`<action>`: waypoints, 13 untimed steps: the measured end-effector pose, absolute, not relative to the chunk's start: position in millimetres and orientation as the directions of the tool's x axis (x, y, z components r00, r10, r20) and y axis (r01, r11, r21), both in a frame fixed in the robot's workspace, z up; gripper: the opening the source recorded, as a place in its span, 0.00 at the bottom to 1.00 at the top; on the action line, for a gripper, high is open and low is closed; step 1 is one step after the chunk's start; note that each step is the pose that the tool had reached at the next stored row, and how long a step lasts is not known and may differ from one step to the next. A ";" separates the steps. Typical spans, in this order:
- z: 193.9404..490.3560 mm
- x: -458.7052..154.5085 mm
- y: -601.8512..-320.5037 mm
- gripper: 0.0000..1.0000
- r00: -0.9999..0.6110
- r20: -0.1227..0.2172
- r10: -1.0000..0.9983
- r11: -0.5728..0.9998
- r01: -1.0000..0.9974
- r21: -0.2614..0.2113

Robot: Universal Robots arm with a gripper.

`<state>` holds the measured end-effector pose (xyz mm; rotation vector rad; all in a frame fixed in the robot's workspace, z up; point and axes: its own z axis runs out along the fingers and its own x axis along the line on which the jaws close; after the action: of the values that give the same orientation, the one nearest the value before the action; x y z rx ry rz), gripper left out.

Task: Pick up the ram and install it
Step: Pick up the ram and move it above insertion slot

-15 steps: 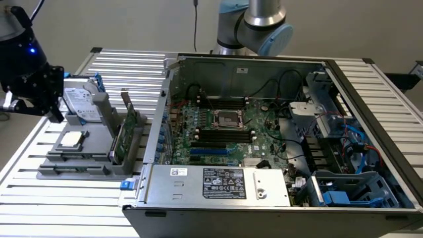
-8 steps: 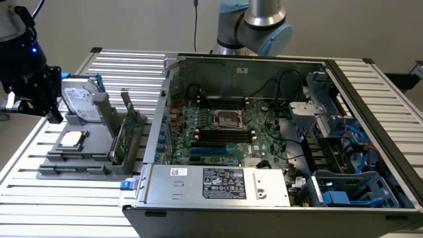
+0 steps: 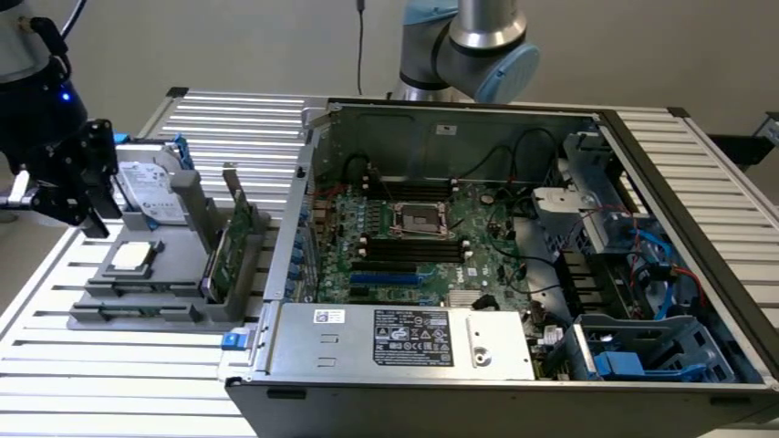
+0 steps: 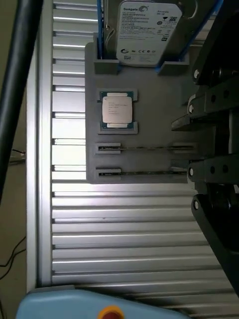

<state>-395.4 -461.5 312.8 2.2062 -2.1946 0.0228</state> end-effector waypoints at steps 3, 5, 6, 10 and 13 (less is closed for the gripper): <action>307.2 -395.5 -461.7 0.36 0.015 0.031 -0.999 -0.015 -1.000 0.011; 303.6 -395.5 -461.9 0.36 0.018 0.031 -0.999 -0.017 -1.000 0.011; 301.9 -395.5 -462.2 0.36 0.019 0.031 -0.999 -0.019 -1.000 0.011; 294.5 -395.8 -464.4 0.36 0.021 0.031 -0.999 -0.021 -1.000 0.011; 289.1 -396.1 -466.1 0.36 0.021 0.031 -0.999 -0.021 -1.000 0.011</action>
<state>-396.1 -466.1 289.1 2.2237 -2.1770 0.0230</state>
